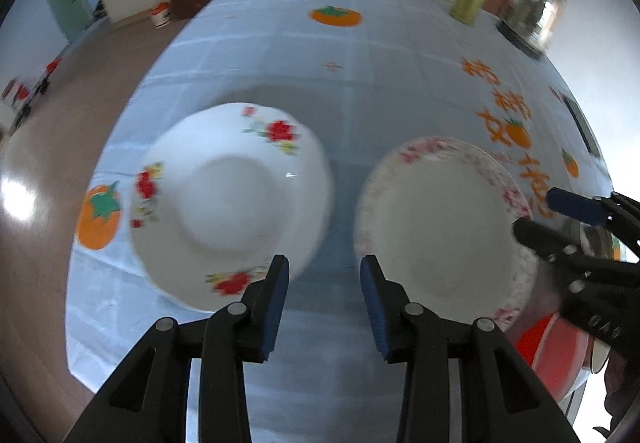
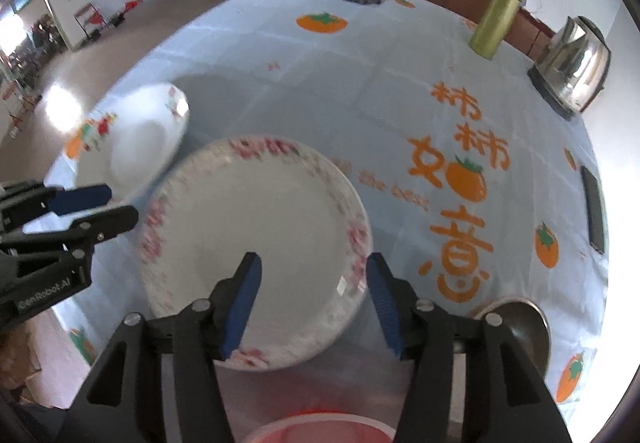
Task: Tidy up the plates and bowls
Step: 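Move both grippers to the red-flower plate rim and close them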
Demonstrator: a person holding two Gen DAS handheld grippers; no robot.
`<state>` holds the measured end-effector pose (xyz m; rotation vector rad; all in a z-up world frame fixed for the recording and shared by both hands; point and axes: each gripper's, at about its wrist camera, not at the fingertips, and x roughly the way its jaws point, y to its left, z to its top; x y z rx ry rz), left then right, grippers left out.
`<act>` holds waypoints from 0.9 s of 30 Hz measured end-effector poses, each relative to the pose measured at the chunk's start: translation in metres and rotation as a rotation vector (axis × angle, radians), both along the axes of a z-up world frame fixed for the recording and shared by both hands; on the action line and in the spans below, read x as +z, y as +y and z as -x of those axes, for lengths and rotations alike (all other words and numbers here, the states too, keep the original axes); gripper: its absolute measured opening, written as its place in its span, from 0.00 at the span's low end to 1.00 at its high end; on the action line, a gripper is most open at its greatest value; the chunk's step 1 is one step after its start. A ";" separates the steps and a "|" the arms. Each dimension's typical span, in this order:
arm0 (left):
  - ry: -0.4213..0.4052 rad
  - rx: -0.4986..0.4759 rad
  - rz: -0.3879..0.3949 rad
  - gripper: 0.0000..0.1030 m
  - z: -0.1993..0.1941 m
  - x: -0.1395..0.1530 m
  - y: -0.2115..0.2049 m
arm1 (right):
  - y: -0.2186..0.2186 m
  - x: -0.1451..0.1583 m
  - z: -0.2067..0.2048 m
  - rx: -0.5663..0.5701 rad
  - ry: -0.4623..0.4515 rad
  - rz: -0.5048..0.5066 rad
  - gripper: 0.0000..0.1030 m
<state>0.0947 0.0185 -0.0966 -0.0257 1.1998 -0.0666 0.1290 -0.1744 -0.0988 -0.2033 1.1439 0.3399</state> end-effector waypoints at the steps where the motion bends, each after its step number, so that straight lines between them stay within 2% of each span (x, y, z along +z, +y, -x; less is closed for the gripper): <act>1: 0.001 0.027 -0.012 0.39 0.000 0.001 0.011 | 0.004 0.004 -0.003 0.005 -0.002 -0.012 0.51; 5: 0.015 0.122 -0.049 0.39 -0.003 -0.003 0.051 | 0.028 0.013 -0.016 0.035 0.015 -0.082 0.41; 12: 0.028 0.247 -0.068 0.39 -0.011 -0.013 0.112 | 0.086 0.006 -0.039 0.109 0.055 -0.119 0.40; 17: 0.041 0.281 -0.071 0.39 -0.024 -0.024 0.133 | 0.119 -0.014 -0.059 0.112 0.098 -0.133 0.40; 21: 0.049 0.283 -0.079 0.39 -0.032 -0.036 0.139 | 0.137 -0.028 -0.070 0.136 0.117 -0.092 0.40; 27: 0.067 0.282 -0.036 0.39 -0.034 -0.049 0.140 | 0.147 -0.045 -0.076 0.155 0.142 -0.043 0.27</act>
